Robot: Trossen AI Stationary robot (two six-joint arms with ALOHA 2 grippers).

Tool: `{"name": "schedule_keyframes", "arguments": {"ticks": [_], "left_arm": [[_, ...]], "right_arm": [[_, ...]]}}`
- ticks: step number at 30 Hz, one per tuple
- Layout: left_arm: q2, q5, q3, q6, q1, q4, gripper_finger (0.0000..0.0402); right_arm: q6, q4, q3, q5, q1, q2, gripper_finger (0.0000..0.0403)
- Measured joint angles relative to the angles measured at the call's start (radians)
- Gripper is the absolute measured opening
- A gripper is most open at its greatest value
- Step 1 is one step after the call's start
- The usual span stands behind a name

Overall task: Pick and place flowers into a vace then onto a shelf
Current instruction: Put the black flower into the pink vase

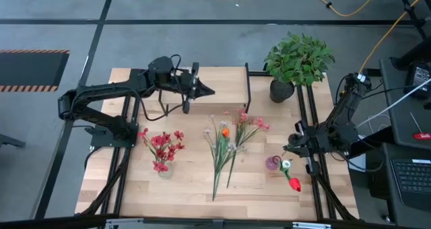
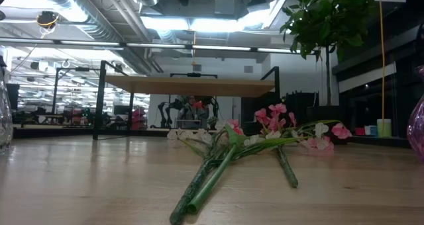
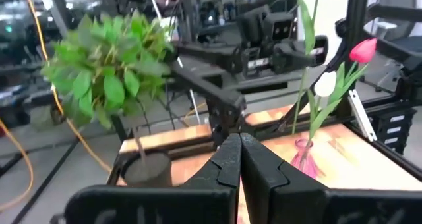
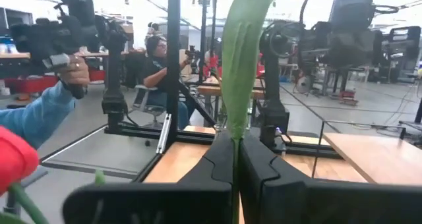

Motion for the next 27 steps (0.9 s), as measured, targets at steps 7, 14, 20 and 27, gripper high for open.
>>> {"name": "schedule_keyframes", "arguments": {"ticks": [7, 14, 20, 27], "left_arm": [[0.000, 0.000, 0.000, -0.011, -0.063, 0.088, 0.0003], [0.000, -0.059, 0.000, -0.006, -0.123, 0.160, 0.0002], [0.000, -0.204, 0.000, -0.008, -0.158, 0.172, 0.0001], [0.000, -0.238, 0.000, -0.014, -0.186, 0.171, 0.0005]], "right_arm": [[-0.023, 0.046, 0.000, 0.000, 0.000, 0.032, 0.0000], [-0.066, 0.104, 0.000, -0.023, -0.001, 0.037, 0.0000], [-0.026, 0.104, 0.000, -0.039, 0.000, 0.050, 0.0000], [-0.022, 0.105, 0.000, -0.039, -0.001, 0.068, 0.0000]]}}
